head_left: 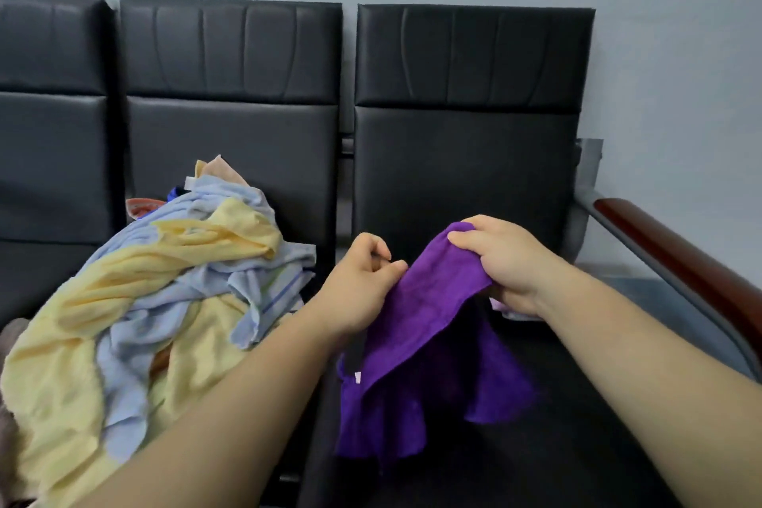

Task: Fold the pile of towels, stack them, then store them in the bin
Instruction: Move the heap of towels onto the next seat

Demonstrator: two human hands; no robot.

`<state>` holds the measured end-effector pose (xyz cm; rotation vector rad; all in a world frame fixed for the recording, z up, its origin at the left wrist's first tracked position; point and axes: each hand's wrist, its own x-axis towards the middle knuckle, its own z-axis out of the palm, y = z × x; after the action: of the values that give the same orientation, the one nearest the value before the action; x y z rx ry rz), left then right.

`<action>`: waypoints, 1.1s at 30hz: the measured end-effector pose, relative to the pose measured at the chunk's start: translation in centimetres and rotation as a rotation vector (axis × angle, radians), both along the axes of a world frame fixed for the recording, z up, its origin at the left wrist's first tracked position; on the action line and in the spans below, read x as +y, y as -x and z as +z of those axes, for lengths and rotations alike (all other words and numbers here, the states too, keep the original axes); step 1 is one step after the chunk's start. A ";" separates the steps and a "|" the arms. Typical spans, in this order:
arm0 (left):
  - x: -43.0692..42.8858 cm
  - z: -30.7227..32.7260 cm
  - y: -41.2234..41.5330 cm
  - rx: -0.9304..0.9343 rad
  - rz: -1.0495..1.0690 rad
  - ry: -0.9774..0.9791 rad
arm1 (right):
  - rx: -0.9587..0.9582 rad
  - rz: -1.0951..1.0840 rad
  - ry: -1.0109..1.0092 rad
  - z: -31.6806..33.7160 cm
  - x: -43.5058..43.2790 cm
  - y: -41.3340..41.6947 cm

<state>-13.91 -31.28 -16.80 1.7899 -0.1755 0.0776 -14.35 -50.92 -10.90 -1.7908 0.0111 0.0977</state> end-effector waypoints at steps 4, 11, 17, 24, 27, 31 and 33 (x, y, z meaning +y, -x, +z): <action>-2.7 -2.1 0.3 0.126 -0.046 0.005 | 0.108 -0.108 -0.070 -3.5 -2.9 0.8; -6.2 -6.1 2.0 0.101 -0.374 -0.596 | 0.279 -0.041 -0.415 -6.4 -5.2 0.8; -8.4 -8.5 1.0 -0.054 -0.137 -0.626 | 0.249 -0.092 -0.306 -6.5 -6.4 0.7; -7.4 -8.2 0.4 0.047 -0.212 -0.264 | 0.181 -0.159 -0.407 -7.2 -7.8 0.5; -7.5 -8.4 1.0 0.117 -0.285 -0.213 | 0.188 -0.024 -0.565 -6.7 -7.1 1.2; -8.5 -8.4 1.4 0.009 -0.239 -0.295 | 0.164 0.104 -0.649 -6.1 -6.2 2.1; -8.3 -7.9 1.3 -0.020 -0.223 -0.255 | 0.128 0.135 -0.616 -6.1 -6.4 2.3</action>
<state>-15.18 -39.62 -24.74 2.0114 -0.4133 -0.0906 -16.64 -57.28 -16.99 -1.1665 -0.0446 0.2811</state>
